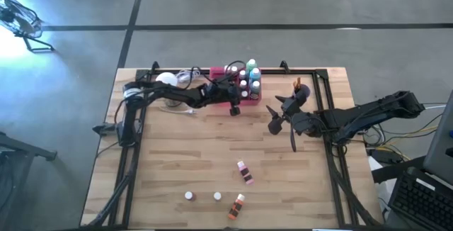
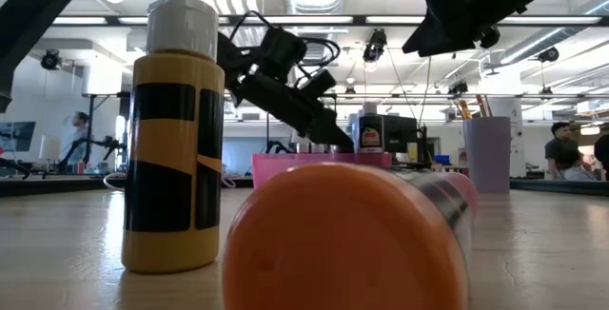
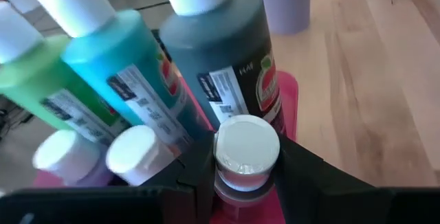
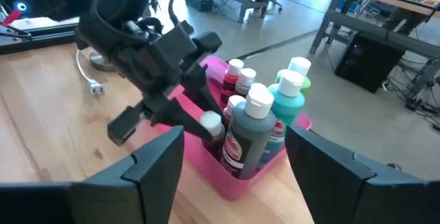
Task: Pick & Place Paint Supplies
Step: Put the dark brown black paint bottle into the pink bin, then put the pink black paint bottle into the pink bin
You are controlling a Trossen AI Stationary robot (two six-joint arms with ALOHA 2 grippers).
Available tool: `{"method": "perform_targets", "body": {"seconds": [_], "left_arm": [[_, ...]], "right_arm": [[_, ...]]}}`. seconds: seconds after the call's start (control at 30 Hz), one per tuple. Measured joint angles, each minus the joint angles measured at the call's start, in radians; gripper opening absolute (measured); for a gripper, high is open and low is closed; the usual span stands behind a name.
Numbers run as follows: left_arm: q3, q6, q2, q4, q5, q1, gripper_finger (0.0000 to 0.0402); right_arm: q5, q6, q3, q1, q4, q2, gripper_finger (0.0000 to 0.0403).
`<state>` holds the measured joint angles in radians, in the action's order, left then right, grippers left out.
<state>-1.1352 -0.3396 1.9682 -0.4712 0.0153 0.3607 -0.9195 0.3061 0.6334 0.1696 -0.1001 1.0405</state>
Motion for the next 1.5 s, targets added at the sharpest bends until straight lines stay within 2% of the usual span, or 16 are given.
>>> {"method": "perform_targets", "body": {"seconds": [0.43, 1.03, 1.2, 1.5], "left_arm": [[-0.011, -0.004, 0.012, 0.017, 0.000, 0.002, 0.0133], [-0.097, -0.106, 0.011, 0.121, 0.001, -0.002, 0.0242], [-0.132, -0.154, 0.011, 0.155, 0.008, -0.002, 0.0244], [-0.202, -0.153, 0.009, 0.255, 0.010, -0.002, 0.0244]], "right_arm": [[0.000, -0.015, 0.000, 0.000, 0.000, 0.000, 0.0220], [0.001, -0.014, 0.000, 0.000, 0.000, 0.000, 0.0256], [0.002, -0.018, 0.000, 0.000, 0.000, 0.000, 0.0248], [0.004, -0.018, -0.002, 0.000, 0.000, 0.000, 0.0222]]}}
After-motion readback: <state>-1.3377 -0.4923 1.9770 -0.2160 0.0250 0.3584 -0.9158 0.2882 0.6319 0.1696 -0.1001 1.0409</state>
